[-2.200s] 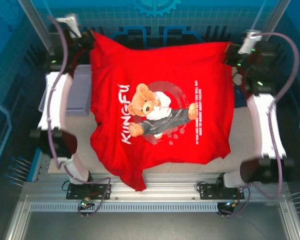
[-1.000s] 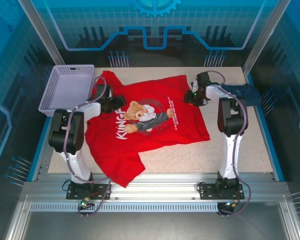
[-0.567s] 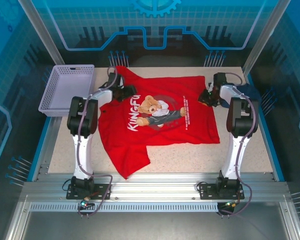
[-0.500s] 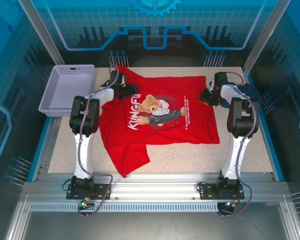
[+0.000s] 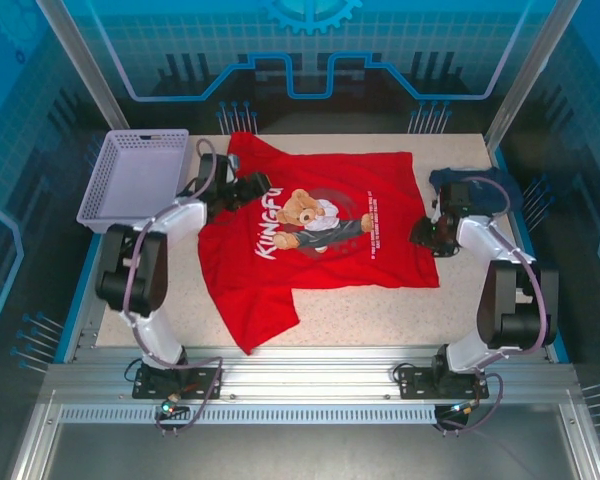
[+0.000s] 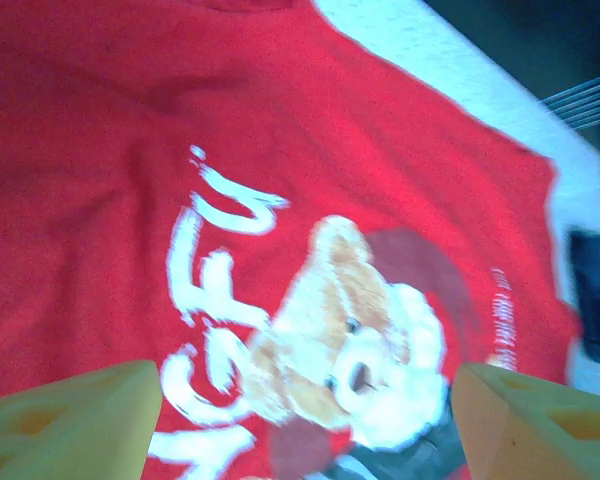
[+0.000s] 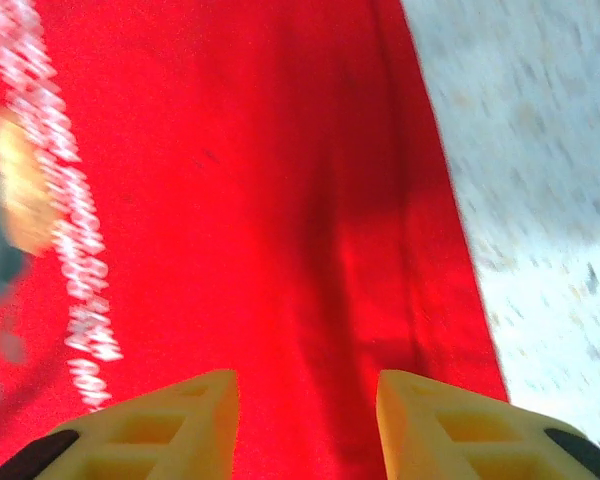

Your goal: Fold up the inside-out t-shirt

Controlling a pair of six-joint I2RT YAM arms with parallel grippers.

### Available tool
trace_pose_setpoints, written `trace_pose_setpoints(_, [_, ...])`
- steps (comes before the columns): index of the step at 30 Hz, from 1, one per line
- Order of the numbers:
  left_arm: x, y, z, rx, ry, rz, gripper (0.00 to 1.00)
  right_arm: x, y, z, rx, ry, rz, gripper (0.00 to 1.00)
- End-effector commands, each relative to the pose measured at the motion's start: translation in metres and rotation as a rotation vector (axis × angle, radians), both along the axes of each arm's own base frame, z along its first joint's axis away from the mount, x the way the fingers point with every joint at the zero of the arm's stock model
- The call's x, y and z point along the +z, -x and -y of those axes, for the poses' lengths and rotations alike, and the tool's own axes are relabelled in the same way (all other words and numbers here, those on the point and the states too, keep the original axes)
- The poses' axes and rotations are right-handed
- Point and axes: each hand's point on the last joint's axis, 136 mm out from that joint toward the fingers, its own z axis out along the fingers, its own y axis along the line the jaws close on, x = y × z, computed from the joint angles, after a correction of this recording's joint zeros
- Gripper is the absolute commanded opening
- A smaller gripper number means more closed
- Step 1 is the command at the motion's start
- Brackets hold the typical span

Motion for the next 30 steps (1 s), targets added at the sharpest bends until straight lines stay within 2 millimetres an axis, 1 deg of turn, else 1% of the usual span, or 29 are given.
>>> trace_pose_setpoints(1, [-0.01, 0.024, 0.018, -0.019, 0.122, -0.006, 0.77, -0.013, 0.019, 0.014, -0.025, 0.053, -0.068, 0.37])
trace_pose_setpoints(5, [-0.036, 0.057, 0.02, -0.023, 0.127, -0.057, 0.78, -0.028, 0.025, 0.016, -0.014, 0.064, -0.135, 0.32])
trace_pose_setpoints(7, [-0.05, 0.07, 0.017, -0.015, 0.116, -0.086, 0.78, -0.032, 0.024, 0.018, -0.014, 0.079, -0.143, 0.31])
trace_pose_setpoints(9, [-0.069, 0.085, 0.011, -0.008, 0.092, -0.124, 0.78, -0.035, 0.023, 0.02, -0.01, 0.091, -0.158, 0.3])
trace_pose_setpoints(13, [-0.094, 0.105, 0.002, 0.012, 0.052, -0.174, 0.78, -0.041, 0.022, 0.021, -0.002, 0.092, -0.178, 0.29])
trace_pose_setpoints(16, [-0.104, 0.111, 0.001, 0.017, 0.051, -0.195, 0.78, -0.044, 0.023, 0.019, 0.003, 0.082, -0.185, 0.24])
trace_pose_setpoints(19, [-0.113, 0.115, 0.0, 0.016, 0.047, -0.218, 0.78, -0.043, 0.023, 0.021, 0.003, 0.092, -0.185, 0.17])
trace_pose_setpoints(25, [-0.124, 0.122, -0.005, 0.027, 0.017, -0.238, 0.78, -0.036, 0.023, 0.032, -0.014, 0.136, -0.173, 0.02])
trace_pose_setpoints(27, [-0.125, 0.122, -0.006, 0.027, 0.009, -0.238, 0.78, -0.035, 0.022, 0.035, -0.026, 0.136, -0.168, 0.0])
trace_pose_setpoints(30, [-0.126, 0.123, -0.007, 0.024, 0.003, -0.242, 0.78, -0.032, 0.022, 0.041, -0.05, 0.135, -0.161, 0.0])
